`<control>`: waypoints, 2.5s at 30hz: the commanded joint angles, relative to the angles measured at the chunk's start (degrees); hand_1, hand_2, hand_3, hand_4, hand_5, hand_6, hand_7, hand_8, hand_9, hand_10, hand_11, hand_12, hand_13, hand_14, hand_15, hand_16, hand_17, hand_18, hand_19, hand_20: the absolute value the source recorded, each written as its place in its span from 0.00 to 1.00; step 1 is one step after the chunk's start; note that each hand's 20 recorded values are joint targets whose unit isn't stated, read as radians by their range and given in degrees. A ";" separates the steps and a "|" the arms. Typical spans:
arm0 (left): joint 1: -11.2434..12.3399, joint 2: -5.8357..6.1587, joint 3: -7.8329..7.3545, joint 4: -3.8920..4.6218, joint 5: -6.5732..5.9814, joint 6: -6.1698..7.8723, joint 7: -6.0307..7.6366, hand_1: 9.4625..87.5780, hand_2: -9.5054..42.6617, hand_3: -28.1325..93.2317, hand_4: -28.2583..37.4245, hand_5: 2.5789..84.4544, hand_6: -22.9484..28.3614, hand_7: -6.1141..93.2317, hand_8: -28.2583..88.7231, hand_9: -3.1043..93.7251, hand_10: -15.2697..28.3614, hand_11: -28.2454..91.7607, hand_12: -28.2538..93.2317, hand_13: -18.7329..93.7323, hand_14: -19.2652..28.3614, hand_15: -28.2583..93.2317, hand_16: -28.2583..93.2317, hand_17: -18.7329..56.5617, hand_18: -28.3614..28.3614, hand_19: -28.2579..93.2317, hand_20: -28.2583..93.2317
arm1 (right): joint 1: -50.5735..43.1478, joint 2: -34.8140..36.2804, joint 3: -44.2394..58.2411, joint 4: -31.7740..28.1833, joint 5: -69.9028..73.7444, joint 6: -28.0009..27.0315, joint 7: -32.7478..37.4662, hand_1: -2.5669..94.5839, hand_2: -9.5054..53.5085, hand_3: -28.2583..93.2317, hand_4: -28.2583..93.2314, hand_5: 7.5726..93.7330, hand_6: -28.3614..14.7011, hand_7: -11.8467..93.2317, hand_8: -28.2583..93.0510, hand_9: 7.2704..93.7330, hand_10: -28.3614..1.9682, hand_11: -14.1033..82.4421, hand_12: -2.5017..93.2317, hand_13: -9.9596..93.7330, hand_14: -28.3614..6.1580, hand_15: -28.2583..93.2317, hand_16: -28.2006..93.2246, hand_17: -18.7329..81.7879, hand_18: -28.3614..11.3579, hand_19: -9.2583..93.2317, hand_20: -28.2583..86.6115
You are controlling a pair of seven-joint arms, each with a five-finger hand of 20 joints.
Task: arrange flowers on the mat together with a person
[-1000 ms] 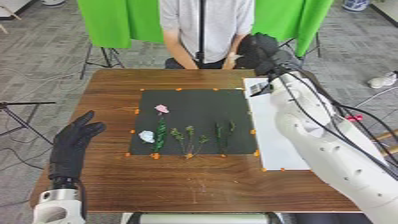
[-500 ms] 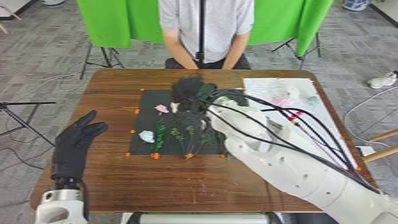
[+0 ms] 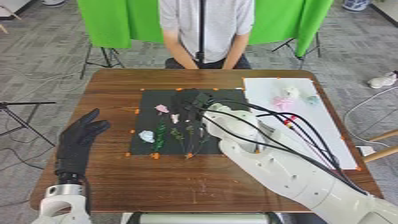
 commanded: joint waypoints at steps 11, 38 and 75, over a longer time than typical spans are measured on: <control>0.99 0.17 -0.04 -0.04 0.05 -1.36 0.32 0.16 0.16 0.80 0.10 0.57 0.50 0.19 0.20 0.56 0.70 0.42 0.37 0.52 0.79 0.44 0.26 0.35 0.72 0.29 0.39 | 0.01 -0.64 -0.28 -1.03 -2.02 -3.97 -0.10 0.50 0.00 0.75 0.04 0.76 0.76 0.28 0.24 0.85 0.59 0.28 0.19 1.00 0.85 0.70 0.40 0.77 0.33 1.00 0.63; 1.51 -0.25 -0.31 -0.32 0.04 -1.24 0.75 0.16 0.15 0.80 0.10 0.57 0.50 0.19 0.20 0.56 0.70 0.42 0.37 0.52 0.79 0.44 0.26 0.35 0.72 0.29 0.39 | -0.64 2.49 3.75 -5.49 -1.19 -10.69 -1.08 0.43 0.00 0.80 0.03 0.61 0.80 0.27 0.13 0.69 0.53 0.25 0.19 1.00 0.84 0.66 0.42 0.74 0.31 1.00 0.61; 1.44 -0.47 -0.38 -0.79 0.85 -2.36 0.08 0.16 0.15 0.80 0.10 0.57 0.50 0.19 0.20 0.56 0.70 0.42 0.37 0.52 0.80 0.44 0.26 0.35 0.72 0.29 0.39 | -71.37 -15.81 67.05 -31.58 85.59 10.39 -25.43 0.03 0.21 0.85 0.07 0.31 0.69 0.17 0.17 0.31 0.51 0.17 0.11 0.31 0.53 0.26 0.29 0.31 0.36 0.13 0.43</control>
